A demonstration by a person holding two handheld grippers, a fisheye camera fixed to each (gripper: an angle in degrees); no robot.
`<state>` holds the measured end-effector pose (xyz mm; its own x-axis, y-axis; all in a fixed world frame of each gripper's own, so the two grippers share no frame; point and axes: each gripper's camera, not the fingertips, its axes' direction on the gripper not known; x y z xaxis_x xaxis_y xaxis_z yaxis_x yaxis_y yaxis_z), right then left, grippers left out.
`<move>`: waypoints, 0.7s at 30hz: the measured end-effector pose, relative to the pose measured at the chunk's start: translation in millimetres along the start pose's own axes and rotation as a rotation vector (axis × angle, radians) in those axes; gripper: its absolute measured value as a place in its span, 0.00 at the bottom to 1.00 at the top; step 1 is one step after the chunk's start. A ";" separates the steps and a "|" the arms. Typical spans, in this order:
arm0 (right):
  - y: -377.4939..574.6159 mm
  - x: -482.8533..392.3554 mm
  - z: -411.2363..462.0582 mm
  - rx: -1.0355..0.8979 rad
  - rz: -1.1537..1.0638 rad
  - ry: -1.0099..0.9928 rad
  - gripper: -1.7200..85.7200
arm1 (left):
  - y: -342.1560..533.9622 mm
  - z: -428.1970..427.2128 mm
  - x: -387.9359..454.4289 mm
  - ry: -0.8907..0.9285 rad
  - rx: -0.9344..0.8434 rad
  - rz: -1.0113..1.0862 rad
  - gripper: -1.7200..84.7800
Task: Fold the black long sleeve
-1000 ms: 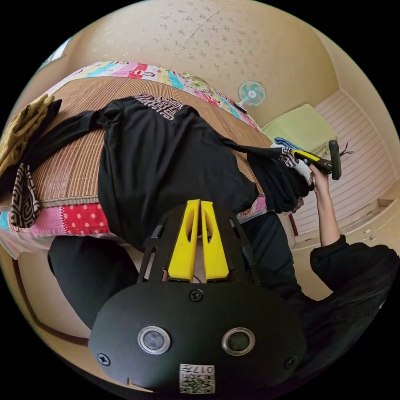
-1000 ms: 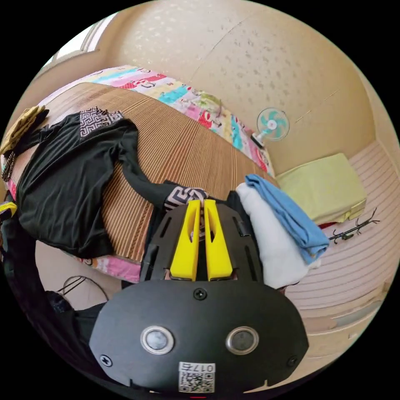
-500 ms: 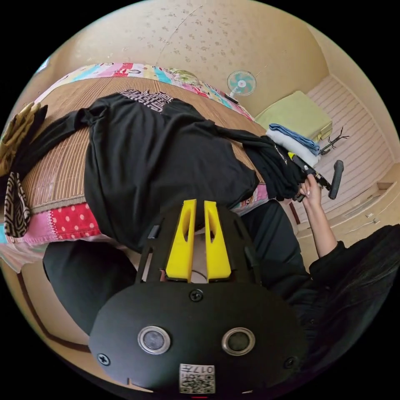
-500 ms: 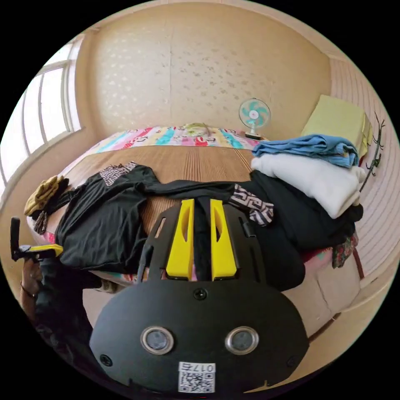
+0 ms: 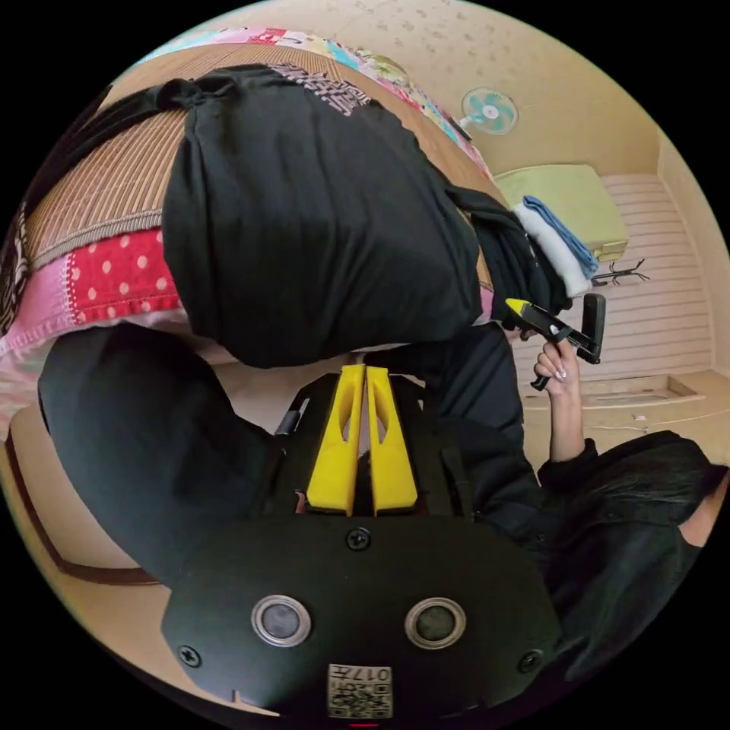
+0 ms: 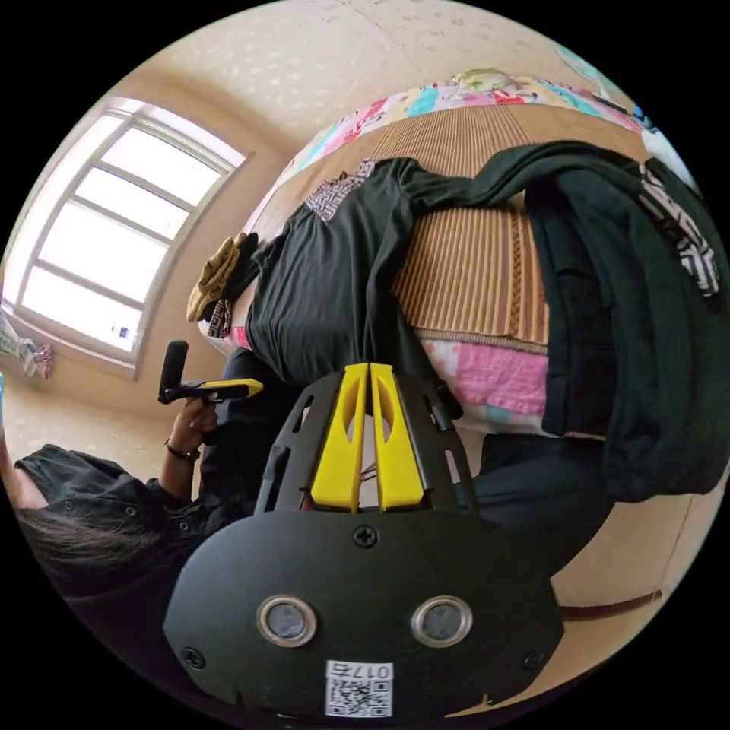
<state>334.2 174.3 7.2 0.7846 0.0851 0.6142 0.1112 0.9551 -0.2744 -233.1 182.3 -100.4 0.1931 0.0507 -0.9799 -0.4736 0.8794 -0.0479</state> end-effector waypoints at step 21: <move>-236.3 -178.5 -75.0 0.339 -0.463 -0.328 0.06 | -3.1 -170.1 -38.3 0.118 0.346 -0.106 0.06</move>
<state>213.6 -87.9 -93.0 0.4694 -0.3253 0.8209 0.1520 0.9455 0.2878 -385.3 97.1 -95.6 0.1159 -0.0858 -0.9896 -0.1344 0.9857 -0.1012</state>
